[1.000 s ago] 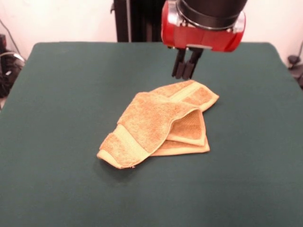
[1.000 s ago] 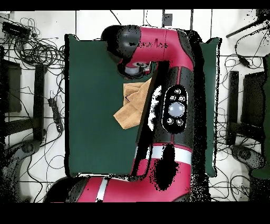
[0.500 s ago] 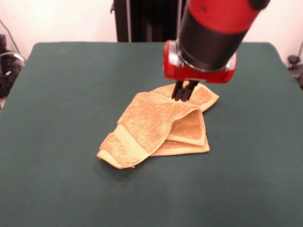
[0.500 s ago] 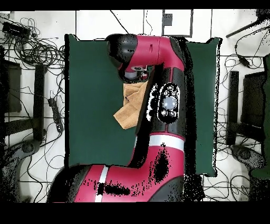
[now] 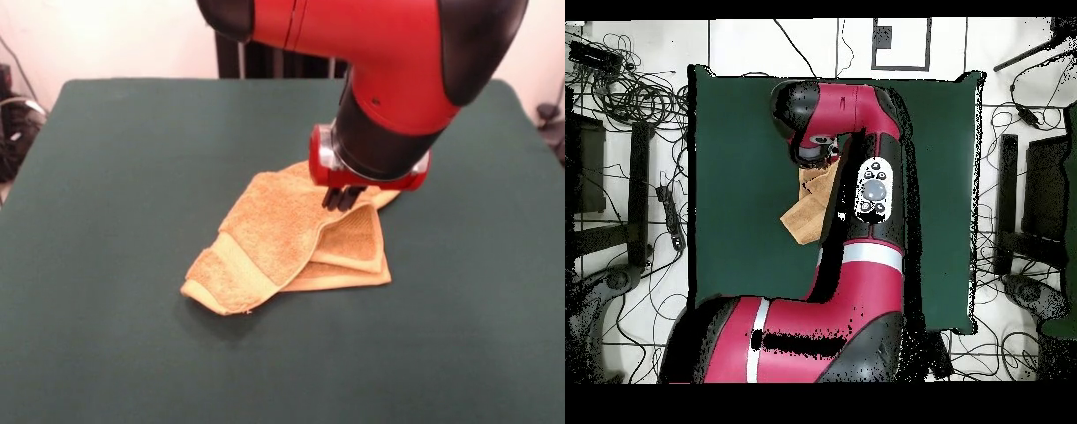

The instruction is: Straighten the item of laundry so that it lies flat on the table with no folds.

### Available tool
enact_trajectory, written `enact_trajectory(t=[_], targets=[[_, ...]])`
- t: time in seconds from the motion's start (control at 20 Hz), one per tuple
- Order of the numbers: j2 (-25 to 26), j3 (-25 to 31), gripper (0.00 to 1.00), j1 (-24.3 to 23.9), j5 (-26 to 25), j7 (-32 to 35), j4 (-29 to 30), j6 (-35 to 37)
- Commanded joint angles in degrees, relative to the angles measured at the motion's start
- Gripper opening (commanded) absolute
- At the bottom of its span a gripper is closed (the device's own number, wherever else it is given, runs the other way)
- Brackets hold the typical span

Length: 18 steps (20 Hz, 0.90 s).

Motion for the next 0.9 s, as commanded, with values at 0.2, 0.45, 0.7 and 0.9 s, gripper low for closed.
enact_trajectory(t=[0.2,0.45,0.7,0.9], targets=[[-0.24,4.91,0.00,1.85,0.29,3.68,5.51,-3.78],[-0.49,5.03,0.00,1.64,0.25,3.17,6.33,-4.84],[-0.50,5.00,0.00,1.70,0.10,2.82,6.04,-4.44],[-0.68,4.96,0.00,1.71,-0.14,2.37,6.32,-4.68]])
